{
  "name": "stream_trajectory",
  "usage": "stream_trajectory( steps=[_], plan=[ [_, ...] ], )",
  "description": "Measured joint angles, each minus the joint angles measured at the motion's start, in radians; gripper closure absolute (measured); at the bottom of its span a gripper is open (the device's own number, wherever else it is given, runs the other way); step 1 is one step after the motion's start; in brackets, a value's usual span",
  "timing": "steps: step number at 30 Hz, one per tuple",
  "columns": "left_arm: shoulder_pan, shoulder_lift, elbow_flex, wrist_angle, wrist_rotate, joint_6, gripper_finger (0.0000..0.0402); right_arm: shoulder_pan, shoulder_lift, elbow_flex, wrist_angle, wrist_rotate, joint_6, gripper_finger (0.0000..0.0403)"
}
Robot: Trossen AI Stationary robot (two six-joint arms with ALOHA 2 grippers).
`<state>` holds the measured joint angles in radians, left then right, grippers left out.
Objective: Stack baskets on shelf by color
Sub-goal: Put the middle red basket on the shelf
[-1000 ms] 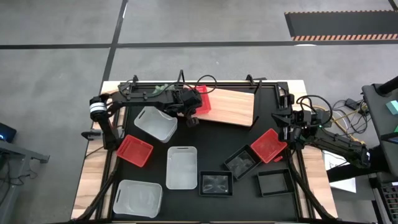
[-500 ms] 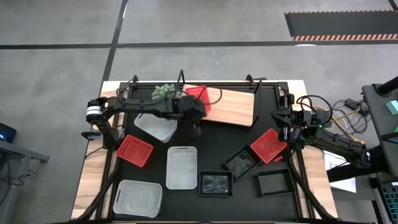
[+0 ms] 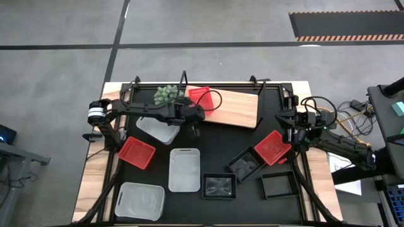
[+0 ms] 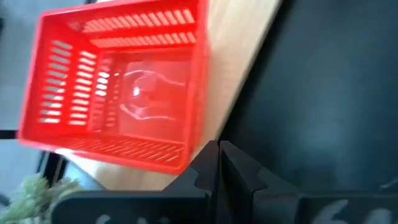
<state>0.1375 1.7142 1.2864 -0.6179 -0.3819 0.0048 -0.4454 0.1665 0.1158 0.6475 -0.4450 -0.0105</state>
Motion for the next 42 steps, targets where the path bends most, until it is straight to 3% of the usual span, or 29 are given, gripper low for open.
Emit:
stream_trajectory(
  steps=[7, 13, 20, 26, 32, 42],
  plan=[
    [0.000, 0.000, -0.001, -0.026, -0.074, -0.030, 0.0401, 0.000, 0.000, 0.000, -0.001, 0.000, 0.002, 0.0392],
    [-0.048, -0.010, 0.039, -0.006, -0.060, -0.046, 0.0401, 0.000, 0.000, 0.000, -0.021, 0.000, 0.000, 0.0392],
    [-0.130, 0.003, 0.034, 0.457, -0.049, 0.039, 0.0402, 0.000, 0.012, 0.000, -0.018, 0.000, -0.009, 0.0392],
    [-0.106, 0.109, 0.030, 0.683, -0.047, 0.054, 0.0402, 0.000, 0.013, 0.001, -0.021, 0.001, -0.008, 0.0392],
    [-0.072, 0.203, 0.028, 0.716, -0.076, 0.053, 0.0402, 0.000, 0.013, 0.001, -0.023, 0.001, -0.005, 0.0392],
    [-0.041, 0.224, 0.028, 0.685, -0.155, 0.052, 0.0402, 0.000, 0.013, 0.016, -0.059, 0.001, -0.007, 0.0392]
  ],
)
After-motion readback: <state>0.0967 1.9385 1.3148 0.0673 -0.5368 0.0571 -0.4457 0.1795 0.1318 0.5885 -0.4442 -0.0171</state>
